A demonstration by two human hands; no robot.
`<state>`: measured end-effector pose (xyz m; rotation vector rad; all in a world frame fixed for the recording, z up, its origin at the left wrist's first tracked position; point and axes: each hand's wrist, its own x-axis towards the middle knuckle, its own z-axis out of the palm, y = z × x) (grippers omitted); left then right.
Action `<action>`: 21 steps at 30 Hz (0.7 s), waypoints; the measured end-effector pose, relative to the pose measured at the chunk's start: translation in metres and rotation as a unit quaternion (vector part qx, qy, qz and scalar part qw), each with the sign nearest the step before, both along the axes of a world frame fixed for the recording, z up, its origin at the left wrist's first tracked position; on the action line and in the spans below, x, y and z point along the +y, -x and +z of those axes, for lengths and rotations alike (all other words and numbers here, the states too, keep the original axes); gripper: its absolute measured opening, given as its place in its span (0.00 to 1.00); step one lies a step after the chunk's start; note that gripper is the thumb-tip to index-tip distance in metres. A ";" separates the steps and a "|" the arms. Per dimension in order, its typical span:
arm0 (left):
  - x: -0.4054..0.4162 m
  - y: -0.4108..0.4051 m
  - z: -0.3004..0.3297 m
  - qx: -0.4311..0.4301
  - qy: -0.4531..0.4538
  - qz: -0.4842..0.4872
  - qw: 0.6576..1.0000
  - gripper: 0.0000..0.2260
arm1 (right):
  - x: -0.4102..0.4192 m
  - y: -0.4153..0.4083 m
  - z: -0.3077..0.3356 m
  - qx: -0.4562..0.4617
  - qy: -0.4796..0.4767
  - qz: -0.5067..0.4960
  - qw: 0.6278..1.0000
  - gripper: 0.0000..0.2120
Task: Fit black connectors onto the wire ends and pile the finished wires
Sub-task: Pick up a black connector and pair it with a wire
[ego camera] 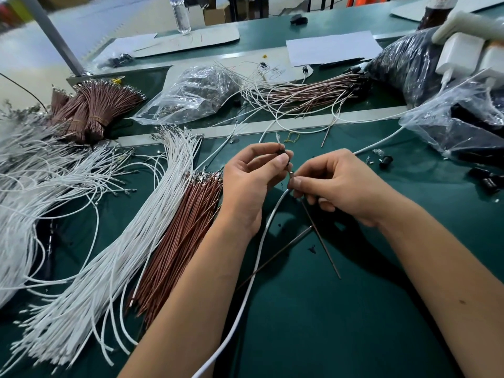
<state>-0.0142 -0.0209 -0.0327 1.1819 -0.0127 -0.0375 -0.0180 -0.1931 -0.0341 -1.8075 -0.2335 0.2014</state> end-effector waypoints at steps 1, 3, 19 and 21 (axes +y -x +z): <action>0.001 0.000 0.000 0.001 0.002 0.004 1.000 0.08 | 0.000 0.000 0.000 0.004 0.005 0.005 1.000 0.05; 0.001 -0.001 0.000 0.001 0.003 0.010 1.000 0.08 | 0.001 0.001 -0.001 0.007 0.010 0.009 1.000 0.04; 0.000 -0.001 -0.002 -0.049 -0.028 0.025 0.998 0.08 | 0.009 0.001 -0.001 -0.090 0.022 -0.048 0.995 0.08; 0.000 -0.001 -0.002 -0.049 -0.025 0.028 0.998 0.09 | 0.009 0.001 -0.001 -0.091 0.031 -0.047 0.994 0.08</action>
